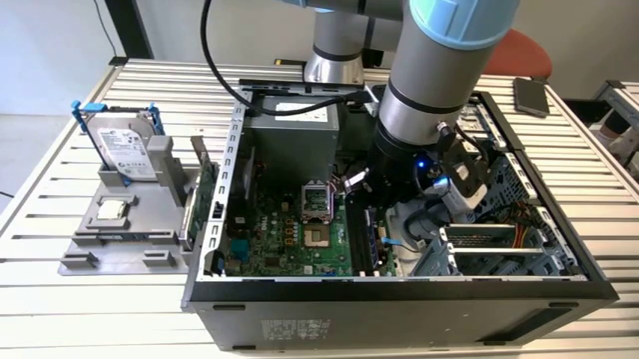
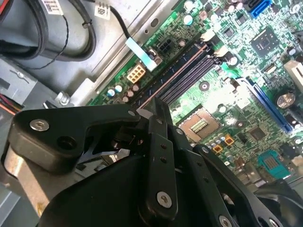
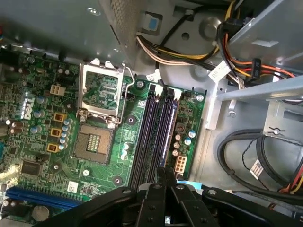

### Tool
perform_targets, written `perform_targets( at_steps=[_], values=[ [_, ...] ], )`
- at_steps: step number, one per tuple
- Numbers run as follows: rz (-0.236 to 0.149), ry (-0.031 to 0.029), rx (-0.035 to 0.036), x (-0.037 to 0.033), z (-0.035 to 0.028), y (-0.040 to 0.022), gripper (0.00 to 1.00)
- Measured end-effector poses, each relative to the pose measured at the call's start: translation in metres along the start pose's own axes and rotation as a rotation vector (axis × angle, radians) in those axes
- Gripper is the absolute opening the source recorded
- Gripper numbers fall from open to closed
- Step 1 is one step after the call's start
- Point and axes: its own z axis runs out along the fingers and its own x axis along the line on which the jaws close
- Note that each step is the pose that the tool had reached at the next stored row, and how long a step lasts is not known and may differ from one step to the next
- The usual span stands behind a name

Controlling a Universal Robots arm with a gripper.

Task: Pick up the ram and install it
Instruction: 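Insert the ram into the slot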

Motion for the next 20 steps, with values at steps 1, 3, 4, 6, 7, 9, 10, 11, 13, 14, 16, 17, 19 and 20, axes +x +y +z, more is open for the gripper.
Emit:
perform_targets(
  at_steps=[1,3,4,6,7,9,10,11,13,14,16,17,19,20],
  values=[
    [-0.009,0.0002,-0.0002,0.0,-0.0001,0.0,0.0],
    [-0.032,0.0003,-0.0012,0.0,0.0,0.0,0.0],
    [-0.043,0.0004,-0.0015,0.0,0.0,0.0,0.0],
    [-0.063,0.0007,-0.0022,0.0,-0.0001,0.0,0.0],
    [-0.073,0.0008,-0.0027,-0.0001,0.0,0.0,0.0],
    [-0.091,0.0012,-0.0037,-0.0004,-0.0001,-0.0001,0.0],
    [-0.1,0.0014,-0.0042,-0.0005,-0.0001,-0.0001,0.0],
    [-0.109,0.0015,-0.0052,-0.0007,-0.0001,-0.0002,0.0],
    [-0.129,0.0015,-0.0076,-0.001,-0.0001,-0.0003,0.0],
    [-0.139,0.0015,-0.0089,-0.0012,-0.0001,-0.0003,0.0],
    [-0.157,0.0013,-0.012,-0.0015,-0.0001,-0.0004,0.0],
    [-0.175,0.0009,-0.0155,-0.0019,-0.0001,-0.0005,0.0],
    [-0.193,0.0005,-0.0192,-0.0024,-0.0001,-0.0005,0.0],
    [-0.202,0.0004,-0.0204,-0.0026,0.0,-0.0006,0.0]
  ],
)
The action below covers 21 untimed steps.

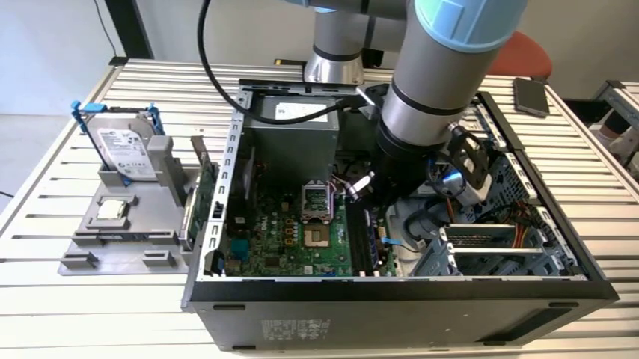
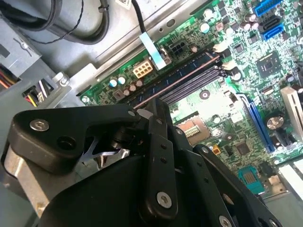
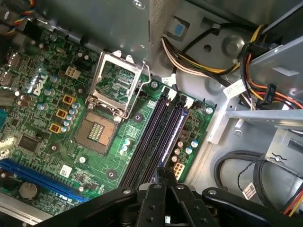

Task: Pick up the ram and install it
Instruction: 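Press down the ram until it locks into place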

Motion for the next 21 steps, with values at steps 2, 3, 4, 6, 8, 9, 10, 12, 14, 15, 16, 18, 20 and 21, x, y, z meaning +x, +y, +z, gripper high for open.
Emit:
perform_targets(
  at_steps=[2,3,4,6,8,9,10,12,14,15,16,18,20,21],
  values=[
    [-0.016,0.0,-0.002,-0.0007,0.0,-0.0003,0.0],
    [-0.026,0.0001,-0.0031,-0.001,0.0,-0.0004,0.0],
    [-0.034,0.0002,-0.004,-0.0012,0.0,-0.0006,0.0],
    [-0.055,0.0004,-0.0062,-0.0014,0.0,-0.0007,0.0],
    [-0.079,0.0006,-0.0085,-0.0015,0.0,-0.0007,0.0],
    [-0.089,0.0007,-0.0095,-0.0016,0.0,-0.0007,0.0],
    [-0.099,0.0007,-0.0106,-0.0016,0.0,-0.0007,0.0],
    [-0.121,0.0007,-0.0126,-0.0016,0.0,-0.0007,0.0],
    [-0.143,0.0011,-0.0145,-0.0018,0.0,-0.0008,0.0],
    [-0.152,0.0013,-0.0154,-0.0019,0.0,-0.0009,0.0],
    [-0.164,0.0015,-0.0164,-0.002,0.0,-0.0009,0.0],
    [-0.187,0.0021,-0.018,-0.0021,0.0,-0.0009,0.0],
    [-0.209,0.0027,-0.0193,-0.0022,0.0,-0.001,0.0],
    [-0.221,0.003,-0.02,-0.0022,0.0,-0.001,0.0]
  ],
)
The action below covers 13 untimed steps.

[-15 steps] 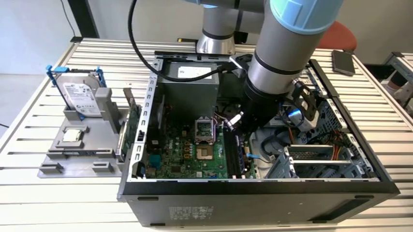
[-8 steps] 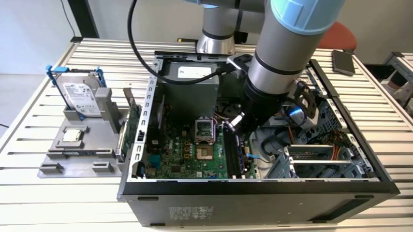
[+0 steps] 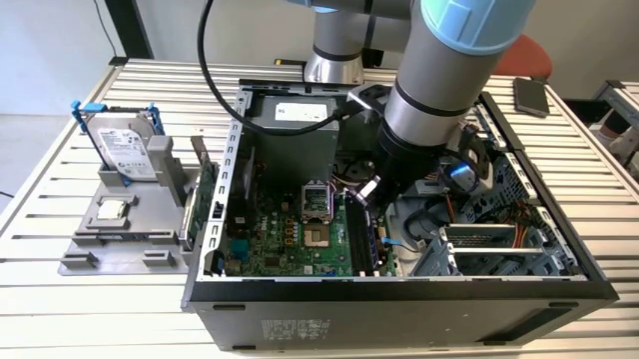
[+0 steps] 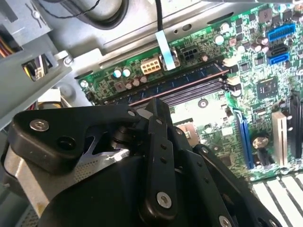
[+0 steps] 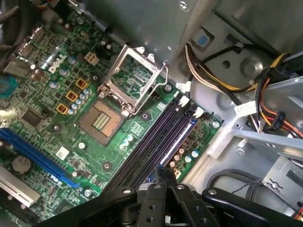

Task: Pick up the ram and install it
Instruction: 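Press down the ram until it locks into place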

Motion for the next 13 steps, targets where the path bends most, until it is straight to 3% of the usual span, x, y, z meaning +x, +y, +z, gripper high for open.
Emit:
perform_targets(
  at_steps=[13],
  values=[
    [-0.138,0.0034,-0.0094,-0.0024,-0.0001,-0.0018,0.0]
  ],
)
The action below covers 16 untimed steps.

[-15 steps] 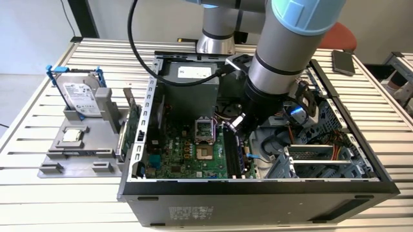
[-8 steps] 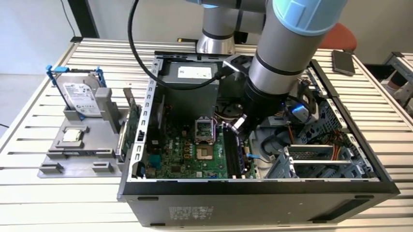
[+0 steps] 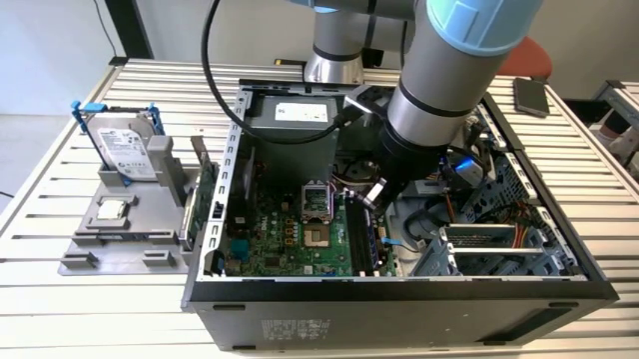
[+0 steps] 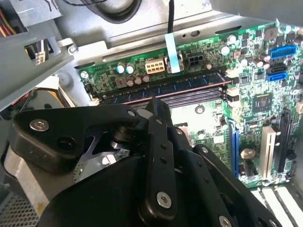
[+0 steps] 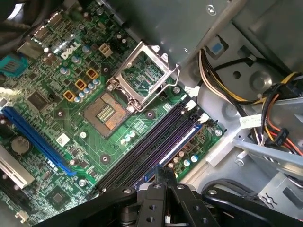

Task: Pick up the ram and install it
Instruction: 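Press down the ram until it locks into place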

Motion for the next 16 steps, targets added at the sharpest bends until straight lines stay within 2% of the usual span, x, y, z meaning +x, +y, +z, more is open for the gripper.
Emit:
perform_targets(
  at_steps=[5,11,16],
  values=[
    [-0.064,-0.0005,-0.002,-0.0001,0.0,-0.0002,0.0],
    [-0.157,-0.0045,0.0024,-0.0002,0.0,-0.0002,0.0],
    [-0.246,-0.004,0.0055,-0.0001,0.0001,-0.0002,0.0]
  ],
)
